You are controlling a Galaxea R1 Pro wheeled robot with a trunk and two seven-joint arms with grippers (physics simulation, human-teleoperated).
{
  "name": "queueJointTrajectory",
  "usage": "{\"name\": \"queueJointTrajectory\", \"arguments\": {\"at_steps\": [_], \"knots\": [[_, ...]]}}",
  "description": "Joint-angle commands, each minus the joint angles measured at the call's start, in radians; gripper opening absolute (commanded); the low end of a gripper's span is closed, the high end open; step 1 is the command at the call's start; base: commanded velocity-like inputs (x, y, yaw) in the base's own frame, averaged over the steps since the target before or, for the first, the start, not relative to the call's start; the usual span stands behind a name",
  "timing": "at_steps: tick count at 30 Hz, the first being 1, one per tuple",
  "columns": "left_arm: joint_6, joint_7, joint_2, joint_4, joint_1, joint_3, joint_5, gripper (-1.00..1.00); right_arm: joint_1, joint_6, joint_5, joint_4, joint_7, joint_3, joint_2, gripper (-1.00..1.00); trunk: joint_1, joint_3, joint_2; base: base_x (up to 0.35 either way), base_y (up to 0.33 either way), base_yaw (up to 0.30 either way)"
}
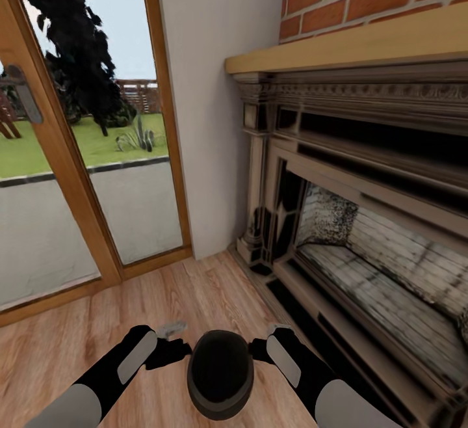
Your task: Place each of the two pumpkins and all three candles from the living room inside a cabinet in the living room (use any cabinet), then make sure every cabinet is closed, and position the cauldron so it is next to a table in the living room.
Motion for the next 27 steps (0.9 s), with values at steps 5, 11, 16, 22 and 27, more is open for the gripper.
{"name": "queueJointTrajectory", "arguments": {"at_steps": [5,11,16,22,27], "knots": [[0.0,0.008,0.001,-0.002,-0.001,-0.004,0.012,1.0,-0.001,0.001,-0.01,-0.001,-0.01,0.006,-0.001,1.0,0.0,-0.001,0.0,0.186,0.0,0.0],[0.0,0.008,0.004,-0.002,-0.001,0.0,0.012,1.0,-0.001,0.001,-0.01,-0.001,-0.01,0.005,-0.001,1.0,0.0,-0.001,0.0,0.174,0.053,0.0],[0.0,0.008,0.004,-0.002,-0.001,0.0,0.012,1.0,-0.001,0.001,-0.01,-0.001,-0.01,0.005,-0.001,1.0,0.0,-0.001,0.0,0.087,0.075,0.0],[0.0,0.008,0.002,-0.002,-0.001,0.001,0.011,1.0,-0.001,0.001,-0.01,-0.001,-0.01,0.005,-0.001,1.0,0.0,-0.001,0.0,0.07,0.082,0.0],[0.0,0.008,0.001,-0.001,-0.001,0.001,0.013,1.0,-0.001,0.002,-0.012,0.002,-0.008,0.005,-0.001,1.0,0.0,-0.001,0.0,0.006,0.007,0.0]]}}
